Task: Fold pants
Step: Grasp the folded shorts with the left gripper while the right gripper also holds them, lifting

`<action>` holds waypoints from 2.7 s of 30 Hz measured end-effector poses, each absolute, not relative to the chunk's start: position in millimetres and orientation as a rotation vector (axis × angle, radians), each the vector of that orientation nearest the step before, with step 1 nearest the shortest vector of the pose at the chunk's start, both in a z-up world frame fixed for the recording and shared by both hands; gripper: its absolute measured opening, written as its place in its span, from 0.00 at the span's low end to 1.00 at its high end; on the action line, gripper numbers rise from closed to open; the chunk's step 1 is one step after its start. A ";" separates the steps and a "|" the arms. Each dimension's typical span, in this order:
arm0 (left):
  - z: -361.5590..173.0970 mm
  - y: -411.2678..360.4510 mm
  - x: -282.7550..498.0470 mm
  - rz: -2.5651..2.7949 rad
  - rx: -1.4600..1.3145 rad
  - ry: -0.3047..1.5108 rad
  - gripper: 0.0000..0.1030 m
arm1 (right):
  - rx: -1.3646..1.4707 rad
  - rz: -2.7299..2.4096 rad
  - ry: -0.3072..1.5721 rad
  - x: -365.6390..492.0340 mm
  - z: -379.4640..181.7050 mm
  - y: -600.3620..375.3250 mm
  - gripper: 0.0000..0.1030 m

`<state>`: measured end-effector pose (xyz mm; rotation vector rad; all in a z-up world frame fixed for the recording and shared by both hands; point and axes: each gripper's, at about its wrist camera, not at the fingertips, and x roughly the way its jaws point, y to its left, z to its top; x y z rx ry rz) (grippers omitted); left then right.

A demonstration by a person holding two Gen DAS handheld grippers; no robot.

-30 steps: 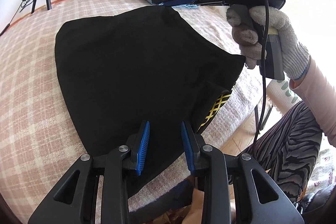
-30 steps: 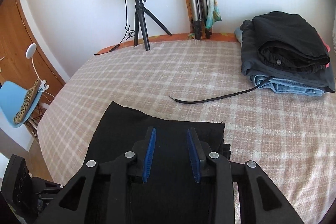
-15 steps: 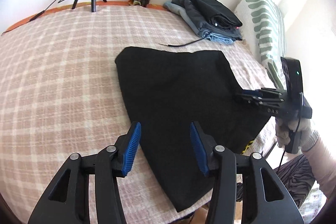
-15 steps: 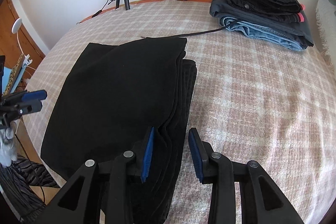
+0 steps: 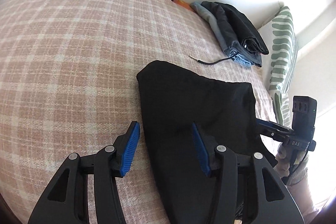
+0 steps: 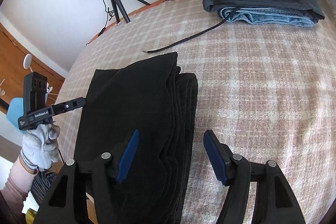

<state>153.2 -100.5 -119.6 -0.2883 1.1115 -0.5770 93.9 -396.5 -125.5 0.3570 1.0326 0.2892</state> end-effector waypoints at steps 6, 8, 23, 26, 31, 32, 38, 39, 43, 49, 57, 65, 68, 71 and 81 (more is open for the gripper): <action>-124.3 -107.7 155.6 -0.588 -0.271 1.121 0.48 | 0.387 0.364 1.030 111.6 -130.7 -399.9 0.61; -124.5 -108.6 154.9 -0.595 -0.262 1.116 0.48 | 0.384 0.398 1.035 113.6 -133.6 -400.4 0.55; -129.6 -123.7 161.8 -0.614 -0.276 1.107 0.19 | 0.474 0.510 1.015 113.9 -146.9 -399.5 0.19; -128.3 -126.6 159.1 -0.603 -0.270 1.092 0.12 | 0.446 0.490 0.994 108.5 -140.9 -393.8 0.16; -120.9 -128.2 152.9 -0.590 -0.246 1.044 0.08 | 0.421 0.472 0.953 103.3 -128.5 -387.3 0.15; -119.6 -127.6 152.2 -0.587 -0.247 1.038 0.08 | 0.413 0.467 0.948 102.4 -126.4 -385.7 0.15; -104.7 -126.1 146.0 -0.599 -0.241 0.983 0.07 | 0.388 0.437 0.918 101.7 -116.4 -377.2 0.14; -100.9 -126.5 145.1 -0.605 -0.240 0.973 0.07 | 0.390 0.433 0.909 101.8 -114.0 -377.0 0.14; -82.0 -127.4 141.7 -0.626 -0.229 0.913 0.06 | 0.372 0.420 0.861 100.9 -97.0 -376.4 0.14; -49.7 -137.7 140.5 -0.652 -0.197 0.813 0.06 | 0.349 0.374 0.765 93.9 -62.9 -387.3 0.14; -12.3 -175.0 152.6 -0.711 -0.172 0.724 0.06 | 0.329 0.292 0.651 83.5 -21.6 -417.4 0.14; 37.2 -222.5 183.5 -0.770 -0.151 0.625 0.05 | 0.311 0.200 0.522 87.2 31.0 -469.2 0.14; 52.7 -245.4 202.6 -0.787 -0.136 0.600 0.05 | 0.298 0.161 0.495 95.4 48.9 -491.5 0.14; 64.6 -268.6 221.1 -0.806 -0.127 0.572 0.05 | 0.287 0.125 0.476 110.5 64.5 -511.9 0.14; 73.5 -338.4 279.9 -0.832 -0.080 0.525 0.05 | 0.290 0.051 0.474 176.8 83.1 -581.9 0.14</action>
